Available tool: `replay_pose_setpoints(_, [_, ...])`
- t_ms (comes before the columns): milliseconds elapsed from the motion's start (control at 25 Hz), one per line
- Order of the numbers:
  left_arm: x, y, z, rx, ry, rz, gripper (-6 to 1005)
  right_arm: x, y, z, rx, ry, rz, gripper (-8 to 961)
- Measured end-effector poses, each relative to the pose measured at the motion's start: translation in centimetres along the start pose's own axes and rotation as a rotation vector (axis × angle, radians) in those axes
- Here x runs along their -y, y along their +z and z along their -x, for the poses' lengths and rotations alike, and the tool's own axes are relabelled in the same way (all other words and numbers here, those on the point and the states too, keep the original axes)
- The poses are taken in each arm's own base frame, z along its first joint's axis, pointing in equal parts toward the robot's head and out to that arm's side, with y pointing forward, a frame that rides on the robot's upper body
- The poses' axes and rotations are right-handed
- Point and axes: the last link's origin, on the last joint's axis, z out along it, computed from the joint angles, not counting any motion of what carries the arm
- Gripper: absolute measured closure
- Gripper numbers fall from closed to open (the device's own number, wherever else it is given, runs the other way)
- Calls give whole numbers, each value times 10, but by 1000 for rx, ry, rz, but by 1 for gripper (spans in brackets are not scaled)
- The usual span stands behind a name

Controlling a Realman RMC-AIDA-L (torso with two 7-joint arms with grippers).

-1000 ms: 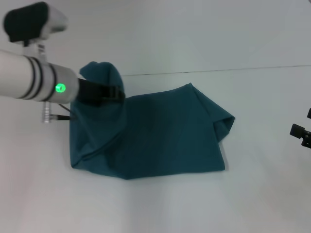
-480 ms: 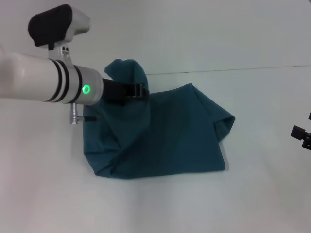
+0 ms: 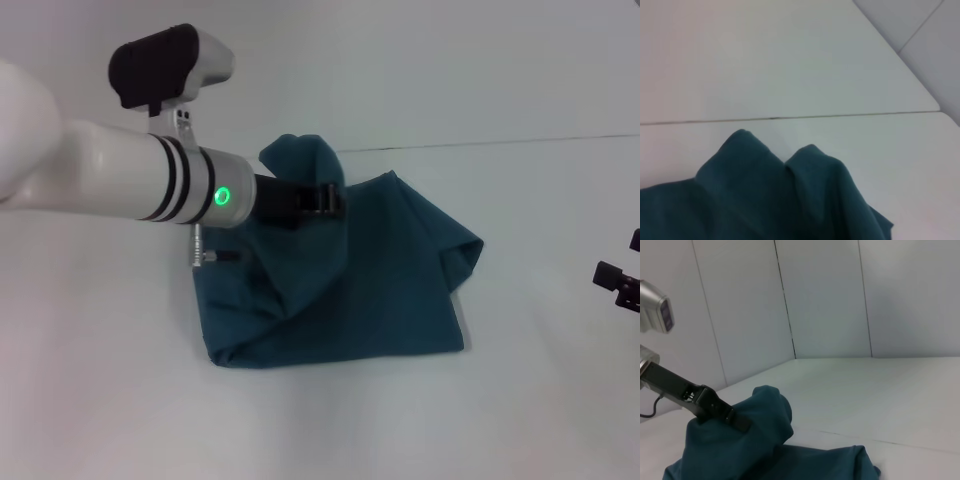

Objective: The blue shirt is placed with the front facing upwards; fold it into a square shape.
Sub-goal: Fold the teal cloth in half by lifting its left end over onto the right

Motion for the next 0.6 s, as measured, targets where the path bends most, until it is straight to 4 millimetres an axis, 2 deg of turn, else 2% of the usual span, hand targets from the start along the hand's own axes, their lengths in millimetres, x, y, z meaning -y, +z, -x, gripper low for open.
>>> replay_pose_setpoints(160, [-7,5,2,2,9,14,871,0,1,-1,-1,3,-2,69])
replay_pose_setpoints(600, [-9,15,7,-4,-2,16,868,0,1,-1,-1,2,-2,69])
